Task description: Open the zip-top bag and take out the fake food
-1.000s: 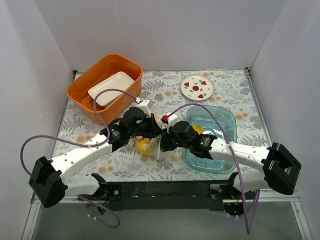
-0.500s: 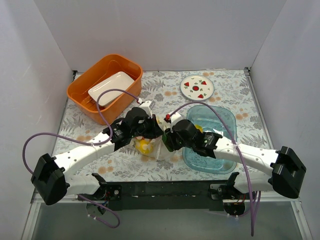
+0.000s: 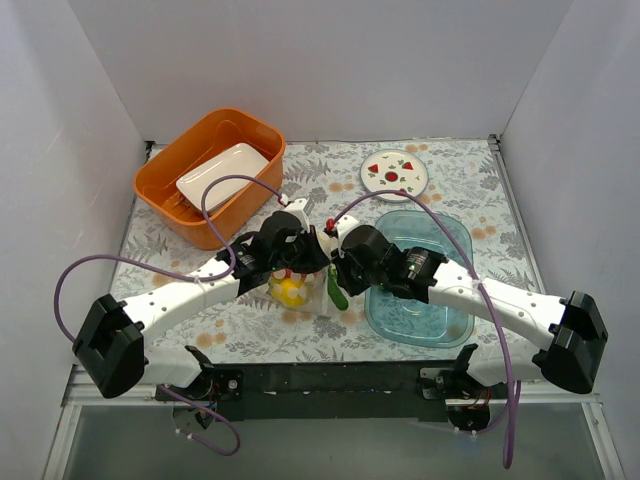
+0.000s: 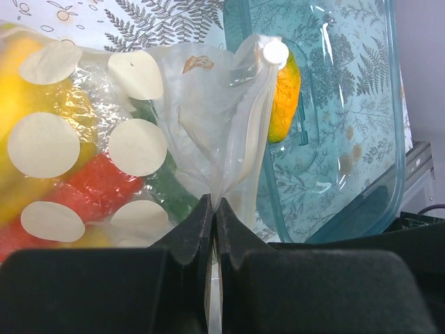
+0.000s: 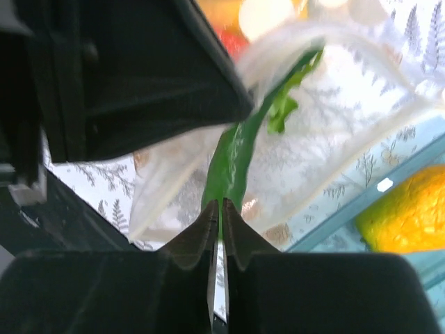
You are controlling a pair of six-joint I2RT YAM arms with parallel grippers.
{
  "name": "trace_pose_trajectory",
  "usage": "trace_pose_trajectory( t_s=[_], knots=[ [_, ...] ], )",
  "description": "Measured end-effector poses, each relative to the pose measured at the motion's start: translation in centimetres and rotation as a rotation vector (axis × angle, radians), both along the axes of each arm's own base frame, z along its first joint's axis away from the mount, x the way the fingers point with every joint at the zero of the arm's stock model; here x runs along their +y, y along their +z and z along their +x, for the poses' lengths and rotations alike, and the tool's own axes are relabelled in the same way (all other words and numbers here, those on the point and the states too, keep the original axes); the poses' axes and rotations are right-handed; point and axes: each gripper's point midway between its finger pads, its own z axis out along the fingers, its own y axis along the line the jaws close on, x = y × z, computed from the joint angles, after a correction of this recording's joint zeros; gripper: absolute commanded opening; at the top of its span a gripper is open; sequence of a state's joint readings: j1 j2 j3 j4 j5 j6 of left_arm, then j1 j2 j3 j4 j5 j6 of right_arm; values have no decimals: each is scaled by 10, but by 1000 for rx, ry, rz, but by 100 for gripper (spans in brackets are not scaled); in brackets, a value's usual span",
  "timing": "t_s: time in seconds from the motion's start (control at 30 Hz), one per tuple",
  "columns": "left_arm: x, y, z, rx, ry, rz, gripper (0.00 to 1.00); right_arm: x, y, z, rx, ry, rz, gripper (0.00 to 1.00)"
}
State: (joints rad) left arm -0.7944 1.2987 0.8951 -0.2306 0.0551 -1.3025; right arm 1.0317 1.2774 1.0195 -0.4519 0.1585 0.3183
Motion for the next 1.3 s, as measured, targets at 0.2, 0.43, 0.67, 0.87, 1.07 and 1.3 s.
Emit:
trace_pose_trajectory(
  t_s=[0.2, 0.43, 0.67, 0.87, 1.07, 1.3],
  knots=[
    [0, 0, 6, -7, 26, 5, 0, -14, -2, -9, 32, -12, -30, 17],
    [-4, 3, 9, -14, 28, -10, 0, -11, -3, -5, 15, -31, 17, 31],
    [-5, 4, 8, -11, 19, -18, 0, -4, -40, 14, 56, -144, 14, 46],
    [-6, 5, 7, -8, 16, -22, 0, -2, -65, 21, 95, -215, 2, 57],
    [-4, 3, 7, -5, 19, -14, 0, 4, -74, 23, 118, -240, 28, 57],
    [0, -1, 8, 3, 33, 3, 0, 8, -90, 22, 161, -248, 11, 30]
  ],
)
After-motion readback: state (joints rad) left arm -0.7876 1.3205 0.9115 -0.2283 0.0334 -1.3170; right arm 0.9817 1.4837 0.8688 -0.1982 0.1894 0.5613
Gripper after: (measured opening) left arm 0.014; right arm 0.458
